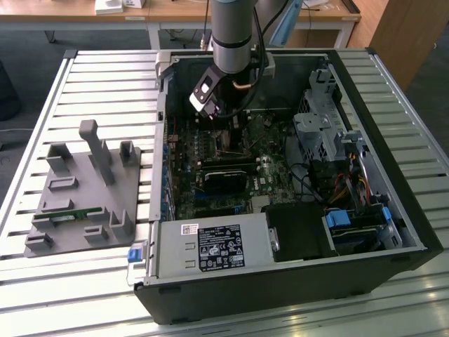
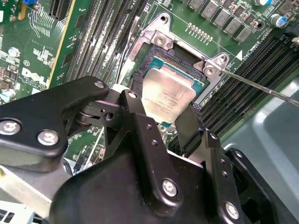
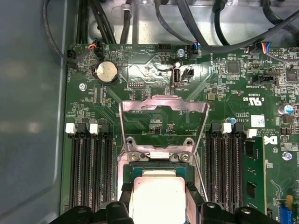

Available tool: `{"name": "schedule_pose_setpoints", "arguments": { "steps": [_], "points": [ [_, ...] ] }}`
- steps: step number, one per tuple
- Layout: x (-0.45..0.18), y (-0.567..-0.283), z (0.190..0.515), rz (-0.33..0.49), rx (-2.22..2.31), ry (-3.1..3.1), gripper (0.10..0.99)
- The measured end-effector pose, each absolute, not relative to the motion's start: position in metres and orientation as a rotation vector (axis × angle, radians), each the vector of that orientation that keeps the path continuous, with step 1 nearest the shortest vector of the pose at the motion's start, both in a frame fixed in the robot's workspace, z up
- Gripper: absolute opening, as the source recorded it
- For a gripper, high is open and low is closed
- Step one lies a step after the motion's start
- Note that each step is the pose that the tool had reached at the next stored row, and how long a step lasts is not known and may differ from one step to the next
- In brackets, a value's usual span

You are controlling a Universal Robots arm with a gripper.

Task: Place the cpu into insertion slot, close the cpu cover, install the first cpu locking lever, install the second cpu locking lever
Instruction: 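Place the cpu into insertion slot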

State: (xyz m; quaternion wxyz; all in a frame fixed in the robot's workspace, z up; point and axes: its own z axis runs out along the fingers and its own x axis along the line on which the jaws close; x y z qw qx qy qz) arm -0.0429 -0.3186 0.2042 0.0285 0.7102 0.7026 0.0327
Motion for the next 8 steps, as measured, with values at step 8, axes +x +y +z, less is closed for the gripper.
{"name": "schedule_pose_setpoints", "arguments": {
  "steps": [8],
  "points": [
    [-0.0432, -0.3183, 0.2010, 0.099, 2.192, 2.166, 0.529]
  ]
}}
